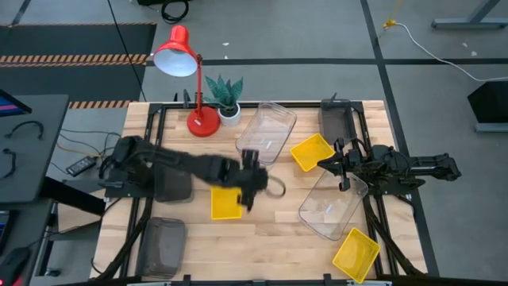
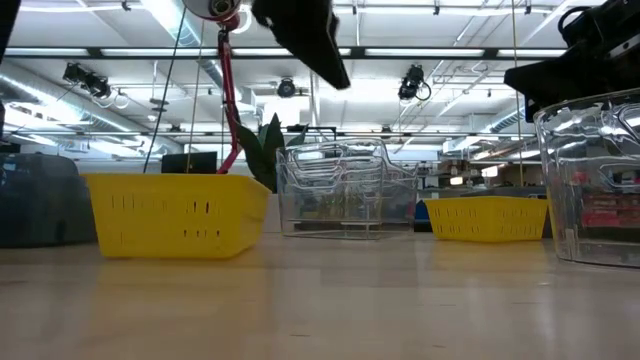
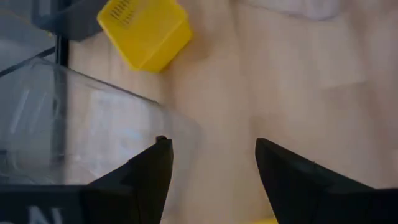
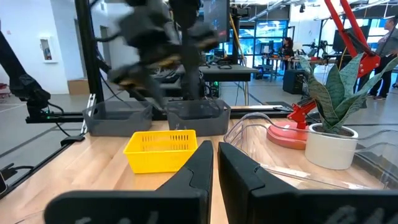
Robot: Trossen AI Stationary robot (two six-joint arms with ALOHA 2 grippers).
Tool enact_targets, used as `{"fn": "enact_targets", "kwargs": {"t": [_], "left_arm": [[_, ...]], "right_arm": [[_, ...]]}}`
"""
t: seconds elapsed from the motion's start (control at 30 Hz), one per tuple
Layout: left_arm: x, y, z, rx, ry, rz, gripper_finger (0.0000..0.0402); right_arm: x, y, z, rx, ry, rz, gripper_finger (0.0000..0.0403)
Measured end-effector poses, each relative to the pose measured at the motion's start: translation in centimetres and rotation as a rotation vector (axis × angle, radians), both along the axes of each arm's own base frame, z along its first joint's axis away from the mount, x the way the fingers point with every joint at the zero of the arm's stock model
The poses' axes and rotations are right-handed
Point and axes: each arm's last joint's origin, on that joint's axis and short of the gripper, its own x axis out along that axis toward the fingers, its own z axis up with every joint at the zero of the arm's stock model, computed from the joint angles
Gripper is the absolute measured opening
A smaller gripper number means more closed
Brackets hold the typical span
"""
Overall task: Stack baskets by color
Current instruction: Move the stacked transparent bins to the center of the table
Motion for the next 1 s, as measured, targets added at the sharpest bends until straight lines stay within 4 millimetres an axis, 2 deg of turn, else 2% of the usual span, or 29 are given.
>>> {"fn": "enact_targets", "kwargs": {"t": [0.1,0.23,0.37,0.5,0.6,0.73,0.8,1.0], "left_arm": [[0.7,3.6,-1.1,0.048,0.079,-0.020,0.0242],[1.2,7.0,-3.3,-0.016,0.186,-0.147,0.0240],[1.9,8.7,-5.4,-0.007,0.250,-0.168,0.0222],[2.6,9.5,-7.1,-0.008,0.270,-0.147,0.0176],[2.6,9.1,-7.5,-0.031,0.273,-0.118,0.0118],[2.8,7.2,-6.6,-0.105,0.235,-0.097,0.0026],[3.1,5.7,-5.8,-0.133,0.200,-0.073,0.0016],[3.6,0.8,-4.1,-0.243,0.092,-0.041,0.0020]], "right_arm": [[0.0,0.0,0.0,0.000,0.001,0.000,0.0030],[0.0,0.0,0.0,0.000,0.000,-0.001,0.0030],[0.0,0.0,0.0,0.000,0.000,0.000,0.0030],[0.0,0.0,0.0,0.000,0.000,-0.001,0.0030],[0.0,0.0,0.0,0.000,0.000,-0.001,0.0030],[0.0,0.0,0.0,0.000,0.000,-0.001,0.0030],[0.0,0.0,0.0,0.000,0.000,0.000,0.0030],[0.0,0.0,0.0,0.000,0.001,0.000,0.0030]]}}
